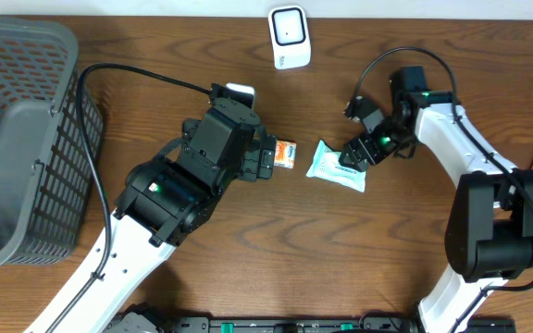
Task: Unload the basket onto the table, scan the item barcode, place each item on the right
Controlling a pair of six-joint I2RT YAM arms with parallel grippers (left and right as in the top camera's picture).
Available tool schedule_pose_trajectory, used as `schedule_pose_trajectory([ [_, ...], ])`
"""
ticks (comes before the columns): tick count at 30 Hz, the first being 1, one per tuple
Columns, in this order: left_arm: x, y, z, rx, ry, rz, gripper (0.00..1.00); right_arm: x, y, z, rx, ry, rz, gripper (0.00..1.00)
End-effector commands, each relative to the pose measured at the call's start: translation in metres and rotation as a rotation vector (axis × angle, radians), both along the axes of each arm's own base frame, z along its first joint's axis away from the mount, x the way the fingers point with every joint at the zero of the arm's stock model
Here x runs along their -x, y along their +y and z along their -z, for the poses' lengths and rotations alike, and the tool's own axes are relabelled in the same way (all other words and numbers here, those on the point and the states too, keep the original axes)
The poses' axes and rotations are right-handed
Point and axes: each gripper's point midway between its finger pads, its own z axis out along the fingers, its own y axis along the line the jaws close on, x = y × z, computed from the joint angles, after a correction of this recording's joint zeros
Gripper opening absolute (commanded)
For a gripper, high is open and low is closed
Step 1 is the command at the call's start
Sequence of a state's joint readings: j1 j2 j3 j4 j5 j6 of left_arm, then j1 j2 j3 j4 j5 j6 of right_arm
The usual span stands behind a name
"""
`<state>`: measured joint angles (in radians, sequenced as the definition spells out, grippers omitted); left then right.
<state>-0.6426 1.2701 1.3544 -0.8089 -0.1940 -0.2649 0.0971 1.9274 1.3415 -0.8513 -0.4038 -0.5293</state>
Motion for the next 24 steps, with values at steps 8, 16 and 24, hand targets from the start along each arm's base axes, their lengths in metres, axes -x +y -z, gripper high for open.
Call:
schedule_pose_trajectory([
  [8,-0.002,0.003,-0.001,-0.011,-0.007,-0.013,0.95,0.01,0.025,0.017,0.246,-0.065,-0.216,0.87],
  [16,-0.002,0.003,-0.001,-0.011,-0.008,-0.013,0.95,0.021,0.002,0.058,0.456,-0.027,-0.213,0.73],
  [24,-0.002,0.003,-0.001,-0.011,-0.008,-0.013,0.95,0.035,-0.005,0.082,0.479,0.019,-0.212,0.34],
])
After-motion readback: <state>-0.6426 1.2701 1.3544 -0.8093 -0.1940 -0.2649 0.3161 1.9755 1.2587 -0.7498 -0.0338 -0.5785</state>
